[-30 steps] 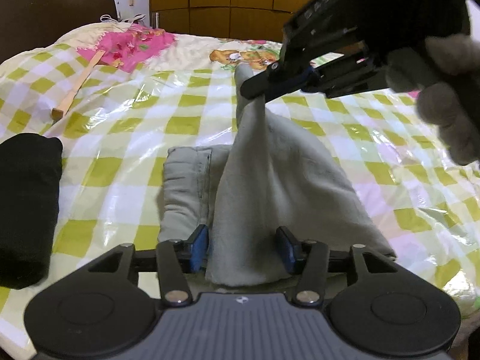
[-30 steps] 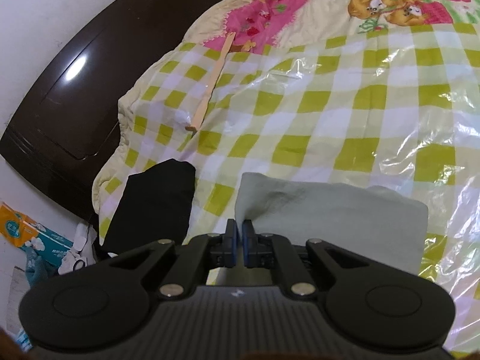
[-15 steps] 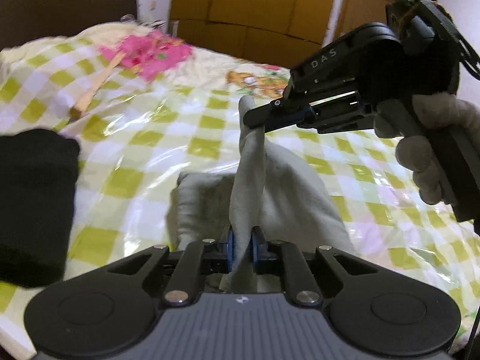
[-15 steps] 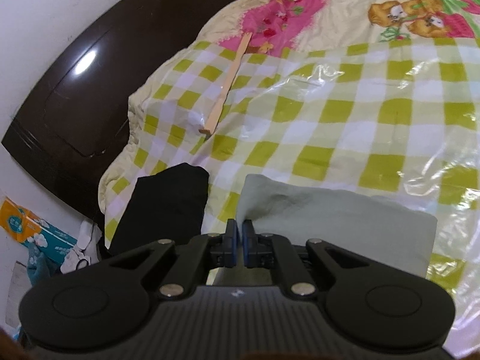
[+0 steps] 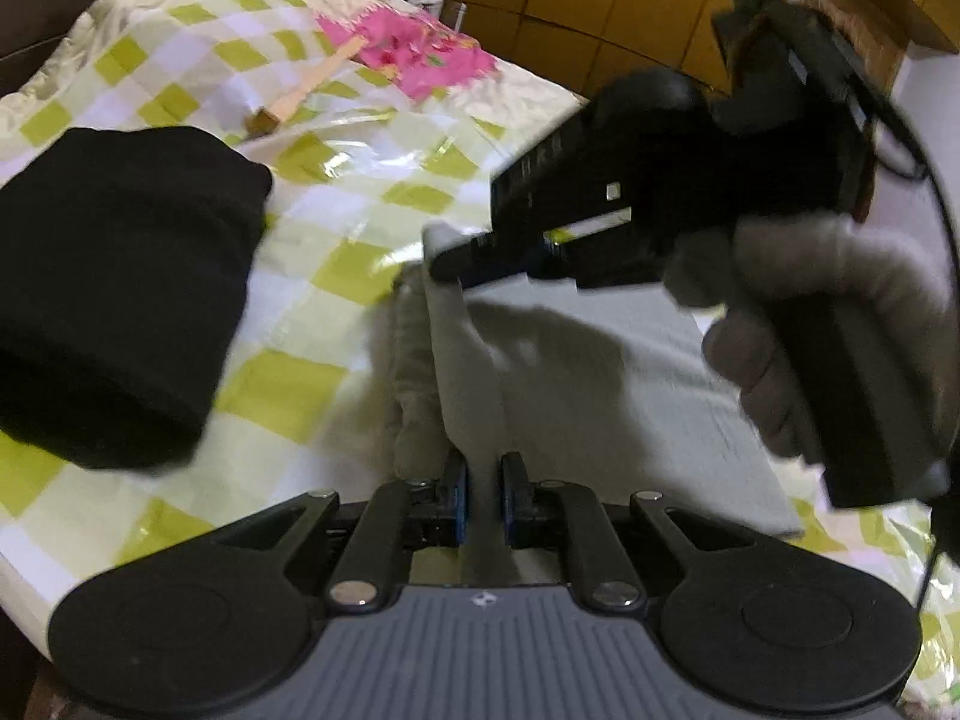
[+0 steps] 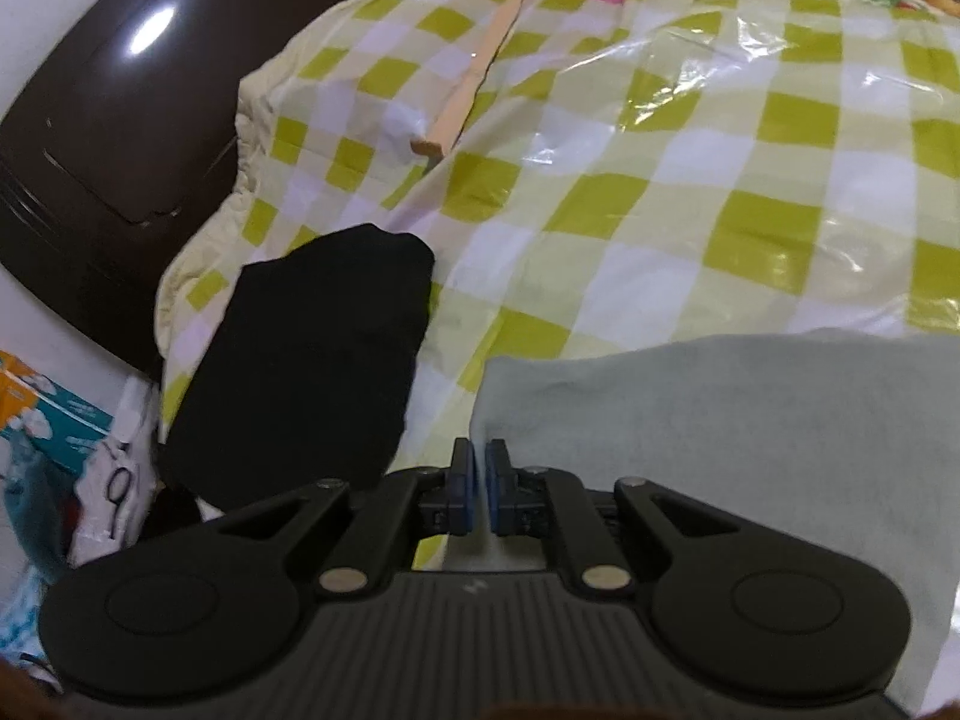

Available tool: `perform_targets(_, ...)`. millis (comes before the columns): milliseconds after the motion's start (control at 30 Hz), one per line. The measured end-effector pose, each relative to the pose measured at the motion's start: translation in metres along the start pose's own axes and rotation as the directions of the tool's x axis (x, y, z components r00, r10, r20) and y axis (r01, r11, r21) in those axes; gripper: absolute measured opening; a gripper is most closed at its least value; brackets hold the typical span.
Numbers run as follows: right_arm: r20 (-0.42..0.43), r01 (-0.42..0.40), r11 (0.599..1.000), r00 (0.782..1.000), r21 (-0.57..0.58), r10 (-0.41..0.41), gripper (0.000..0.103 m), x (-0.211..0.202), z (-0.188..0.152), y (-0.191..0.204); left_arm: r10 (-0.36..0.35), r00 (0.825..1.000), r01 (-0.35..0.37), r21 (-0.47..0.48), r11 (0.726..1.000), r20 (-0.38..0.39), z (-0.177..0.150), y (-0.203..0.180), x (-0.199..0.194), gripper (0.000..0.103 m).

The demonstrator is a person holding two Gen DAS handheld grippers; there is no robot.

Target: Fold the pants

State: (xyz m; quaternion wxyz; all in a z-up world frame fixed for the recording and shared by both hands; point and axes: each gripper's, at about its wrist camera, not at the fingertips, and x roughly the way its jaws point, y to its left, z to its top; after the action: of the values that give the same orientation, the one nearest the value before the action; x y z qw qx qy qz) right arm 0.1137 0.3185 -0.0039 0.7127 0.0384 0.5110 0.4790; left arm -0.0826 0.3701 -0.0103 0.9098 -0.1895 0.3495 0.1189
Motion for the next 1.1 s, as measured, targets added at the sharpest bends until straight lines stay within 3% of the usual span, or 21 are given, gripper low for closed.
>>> perform_targets(133, 0.004, 0.021, 0.999, 1.0, 0.031, -0.021, 0.007, 0.012, 0.0, -0.007, 0.025, 1.0, -0.025, -0.05, 0.998, -0.007, -0.002, 0.015, 0.007, 0.025)
perform_targets(167, 0.0, 0.019, 0.999, 1.0, 0.034, -0.019, 0.011, 0.015, 0.001, -0.008, 0.033, 0.999, -0.034, -0.048, 0.998, -0.014, -0.004, 0.017, 0.01, 0.026)
perform_targets(267, -0.053, 0.005, 0.999, 0.999, 0.032, -0.003, 0.012, 0.027, -0.001, -0.01, 0.054, 0.998, -0.056, -0.055, 0.997, -0.036, -0.01, 0.019, 0.016, 0.029)
perform_targets(400, -0.052, -0.001, 1.0, 0.999, 0.019, 0.002, 0.015, 0.027, -0.003, -0.005, 0.077, 0.997, -0.078, -0.049, 0.996, -0.031, -0.007, 0.02, 0.012, 0.033)
perform_targets(600, 0.029, -0.068, 0.998, 0.997, -0.014, 0.068, 0.022, -0.017, 0.004, 0.003, 0.11, 0.994, -0.11, -0.042, 0.993, -0.015, -0.001, 0.024, 0.0, 0.033)
perform_targets(700, 0.086, -0.075, 0.997, 0.993, -0.026, 0.077, 0.036, -0.06, 0.001, -0.008, 0.119, 0.993, -0.119, -0.045, 0.992, 0.007, 0.002, 0.027, -0.013, 0.033)
perform_targets(900, 0.115, 0.022, 0.995, 0.993, 0.093, -0.032, 0.04, -0.12, -0.04, -0.066, 0.056, 0.997, -0.057, 0.014, 0.998, 0.048, 0.019, 0.011, -0.019, 0.033)
perform_targets(1100, 0.025, 0.061, 0.982, 0.997, 0.177, -0.067, 0.04, -0.116, -0.087, -0.088, -0.033, 0.999, 0.025, 0.207, 0.978, 0.037, 0.048, -0.028, 0.022, 0.034)
